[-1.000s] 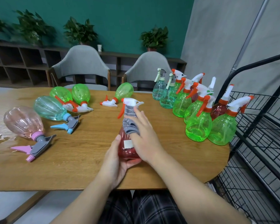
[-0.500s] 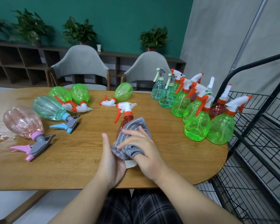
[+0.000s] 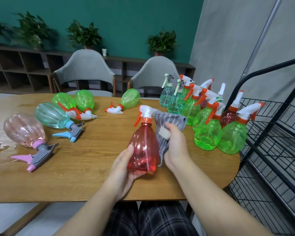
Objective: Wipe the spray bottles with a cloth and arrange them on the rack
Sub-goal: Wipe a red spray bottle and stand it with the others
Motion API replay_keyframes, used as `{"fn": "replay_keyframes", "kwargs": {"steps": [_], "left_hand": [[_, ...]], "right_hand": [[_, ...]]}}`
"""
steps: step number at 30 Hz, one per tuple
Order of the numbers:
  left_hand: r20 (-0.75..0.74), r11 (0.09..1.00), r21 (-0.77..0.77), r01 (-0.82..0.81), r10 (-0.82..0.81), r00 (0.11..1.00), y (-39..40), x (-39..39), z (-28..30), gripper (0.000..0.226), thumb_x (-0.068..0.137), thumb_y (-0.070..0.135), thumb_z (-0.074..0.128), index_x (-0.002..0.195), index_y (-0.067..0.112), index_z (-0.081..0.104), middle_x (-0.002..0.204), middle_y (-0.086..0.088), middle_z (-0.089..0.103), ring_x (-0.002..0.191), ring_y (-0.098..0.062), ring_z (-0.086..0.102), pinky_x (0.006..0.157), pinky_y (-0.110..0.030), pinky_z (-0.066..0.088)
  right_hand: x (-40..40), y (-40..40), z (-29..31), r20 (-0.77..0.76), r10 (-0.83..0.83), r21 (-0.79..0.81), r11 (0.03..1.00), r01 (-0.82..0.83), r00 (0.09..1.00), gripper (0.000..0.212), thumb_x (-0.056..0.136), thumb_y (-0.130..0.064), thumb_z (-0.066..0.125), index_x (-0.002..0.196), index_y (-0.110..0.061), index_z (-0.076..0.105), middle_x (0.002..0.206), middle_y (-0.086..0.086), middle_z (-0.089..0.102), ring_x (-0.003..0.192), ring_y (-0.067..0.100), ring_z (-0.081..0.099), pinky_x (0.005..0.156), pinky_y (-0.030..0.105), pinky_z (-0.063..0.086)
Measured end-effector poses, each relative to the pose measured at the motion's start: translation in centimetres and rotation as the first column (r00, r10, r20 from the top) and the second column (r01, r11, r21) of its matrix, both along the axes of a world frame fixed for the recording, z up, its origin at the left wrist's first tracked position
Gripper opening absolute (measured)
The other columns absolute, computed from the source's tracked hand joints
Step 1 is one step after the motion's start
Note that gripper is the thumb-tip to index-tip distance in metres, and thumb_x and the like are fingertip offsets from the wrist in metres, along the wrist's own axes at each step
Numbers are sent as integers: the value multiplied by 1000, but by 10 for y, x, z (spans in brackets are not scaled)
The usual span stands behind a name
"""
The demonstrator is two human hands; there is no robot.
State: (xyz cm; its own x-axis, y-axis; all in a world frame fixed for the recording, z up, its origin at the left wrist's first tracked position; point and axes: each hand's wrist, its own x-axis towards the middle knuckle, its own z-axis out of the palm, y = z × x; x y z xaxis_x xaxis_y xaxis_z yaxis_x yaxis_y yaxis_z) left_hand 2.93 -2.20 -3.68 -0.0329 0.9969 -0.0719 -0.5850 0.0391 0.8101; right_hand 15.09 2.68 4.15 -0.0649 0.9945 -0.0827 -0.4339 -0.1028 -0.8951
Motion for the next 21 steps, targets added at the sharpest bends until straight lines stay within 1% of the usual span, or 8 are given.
{"fn": "replay_keyframes", "kwargs": {"steps": [3, 5, 7, 8, 13, 15, 18, 21], "left_hand": [[24, 1000, -12, -17, 17, 1000, -1, 1, 2, 63, 80, 55, 62, 123, 9, 62, 119, -19, 68, 104, -29, 69, 84, -44, 59], [29, 999, -8, -33, 33, 999, 1, 1, 1, 58, 84, 49, 49, 126, 10, 60, 117, -16, 70, 99, -24, 71, 77, -39, 61], [5, 999, -1, -49, 49, 999, 2, 1, 1, 59, 86, 49, 44, 131, 14, 57, 118, -12, 70, 99, -22, 70, 74, -38, 60], [-7, 999, 1, -54, 54, 999, 2, 1, 1, 58, 87, 49, 43, 133, 15, 56, 119, -11, 70, 101, -22, 70, 76, -39, 60], [-2, 999, -19, -38, 38, 999, 2, 3, 0, 54, 94, 47, 35, 134, 16, 54, 119, -10, 70, 105, -22, 69, 93, -53, 50], [10, 999, -34, -33, 34, 999, 1, 4, 0, 50, 101, 45, 27, 132, 17, 55, 118, -10, 71, 106, -23, 69, 93, -54, 50], [70, 999, -46, -16, 19, 997, 0, 3, 2, 54, 102, 50, 23, 125, 19, 60, 116, -10, 71, 103, -21, 70, 76, -42, 60], [119, 998, -36, 41, -37, 992, -1, 1, 6, 69, 89, 64, 27, 127, 15, 58, 121, -15, 68, 110, -26, 67, 80, -40, 60]], "right_hand": [[-10, -5, -11, 290, 54, 137, 986, -97, 956, 20, 95, -26, 54, 101, -9, 62, 83, 5, 66, 72, 19, 66, 62, 28, 51], [-13, -9, -18, 451, 56, 283, 937, -202, 891, 16, 97, -26, 50, 107, -33, 60, 111, -1, 67, 104, 14, 63, 87, 28, 51], [-13, -10, -22, 582, -49, 449, 852, -271, 812, 37, 94, -23, 45, 112, -54, 50, 142, -16, 45, 136, 5, 35, 114, 31, 29], [-11, -10, -24, 623, -90, 491, 819, -298, 777, 42, 93, -20, 43, 114, -56, 49, 145, -22, 37, 141, 1, 24, 118, 31, 19], [-1, -9, -44, 699, -208, 610, 672, -420, 684, 48, 71, -11, 40, 107, -22, 69, 134, -25, 45, 142, 2, 20, 113, 13, 10], [0, -11, -46, 672, -193, 647, 622, -441, 715, 48, 65, -18, 37, 98, -16, 72, 128, -21, 54, 141, 6, 26, 115, 22, 16], [1, -13, -48, 655, -183, 687, 548, -477, 733, 41, 64, -22, 38, 88, -16, 70, 116, -13, 66, 137, 11, 38, 115, 42, 21], [2, -17, -52, 657, -207, 708, 499, -499, 725, 35, 64, -16, 44, 85, -14, 73, 101, -5, 72, 129, 7, 47, 117, 38, 17]]}}
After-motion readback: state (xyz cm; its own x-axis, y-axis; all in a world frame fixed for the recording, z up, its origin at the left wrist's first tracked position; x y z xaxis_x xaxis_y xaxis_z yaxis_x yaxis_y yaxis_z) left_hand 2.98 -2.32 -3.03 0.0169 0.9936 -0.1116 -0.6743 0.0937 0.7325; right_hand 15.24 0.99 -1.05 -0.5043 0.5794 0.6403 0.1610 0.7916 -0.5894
